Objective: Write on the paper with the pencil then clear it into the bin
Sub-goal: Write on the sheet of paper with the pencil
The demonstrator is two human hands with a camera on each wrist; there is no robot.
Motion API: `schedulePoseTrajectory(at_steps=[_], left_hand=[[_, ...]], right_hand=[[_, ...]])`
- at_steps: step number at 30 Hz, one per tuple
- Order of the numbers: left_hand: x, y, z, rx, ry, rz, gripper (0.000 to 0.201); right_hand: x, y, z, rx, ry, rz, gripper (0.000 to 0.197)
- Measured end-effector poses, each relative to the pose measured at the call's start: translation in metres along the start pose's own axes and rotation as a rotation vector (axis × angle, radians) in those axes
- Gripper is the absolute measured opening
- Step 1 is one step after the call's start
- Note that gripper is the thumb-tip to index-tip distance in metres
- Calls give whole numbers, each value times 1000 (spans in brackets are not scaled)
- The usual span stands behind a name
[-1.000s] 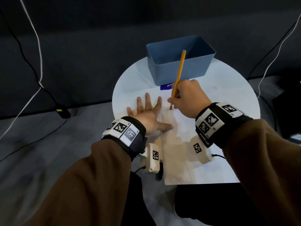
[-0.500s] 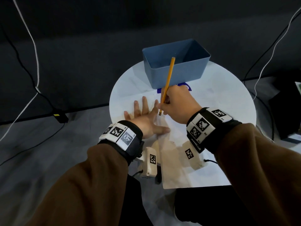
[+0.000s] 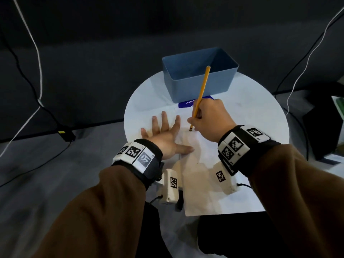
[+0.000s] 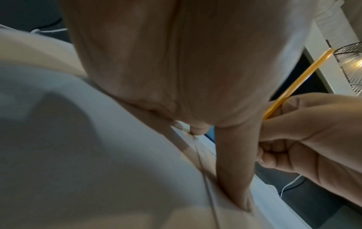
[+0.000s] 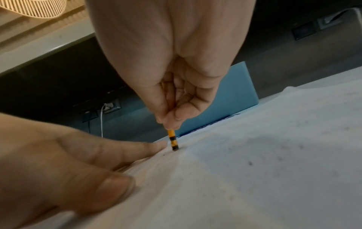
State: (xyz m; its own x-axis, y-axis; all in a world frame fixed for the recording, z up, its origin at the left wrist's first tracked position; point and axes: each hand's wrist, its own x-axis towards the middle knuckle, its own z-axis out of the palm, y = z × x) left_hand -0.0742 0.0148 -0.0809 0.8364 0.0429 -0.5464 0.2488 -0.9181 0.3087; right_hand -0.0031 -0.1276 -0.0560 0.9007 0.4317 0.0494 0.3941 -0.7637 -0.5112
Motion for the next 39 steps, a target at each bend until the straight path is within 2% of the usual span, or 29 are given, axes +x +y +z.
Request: schedulePoseTrajectory(at_steps=[6,9,11,16,22,26,28,33,36,39], left_hand=[[-1,1,-1,11,2,5,110],[-2,0,-1,-7,5,2,109],[-3,-1,-1,-17,8,0,110],[-2,1,-1,-16,-7,4,111],[-2,-2,0,-53,16,14,111],[0,-1,1,-34,1,9,111],[-1,-1,0,-23,7,9,111],[-4,-1,-1,-35,10,8,111],[-3,1,-2,-22,-4,5,109],[-3,2,-2,-17,-5,-4,109]], right_hand=[[-2,-9,7,-9,-29,-67,24],[-2,0,0,-31,-6,-21,29],[-1,4,-6,-22,19,-10,25],[-1,-11,4,6,-41,-109,21],[3,9,-9,-26,8,-5,23],[-1,-8,1,36,-32,-99,22],[-1,-8,5,-10,-54,-117,24],[1,9,-10,-26,4,13,24],[1,-3,-2,24,-11,-48,24],[3,-3,2,-29,-33,-53,30]])
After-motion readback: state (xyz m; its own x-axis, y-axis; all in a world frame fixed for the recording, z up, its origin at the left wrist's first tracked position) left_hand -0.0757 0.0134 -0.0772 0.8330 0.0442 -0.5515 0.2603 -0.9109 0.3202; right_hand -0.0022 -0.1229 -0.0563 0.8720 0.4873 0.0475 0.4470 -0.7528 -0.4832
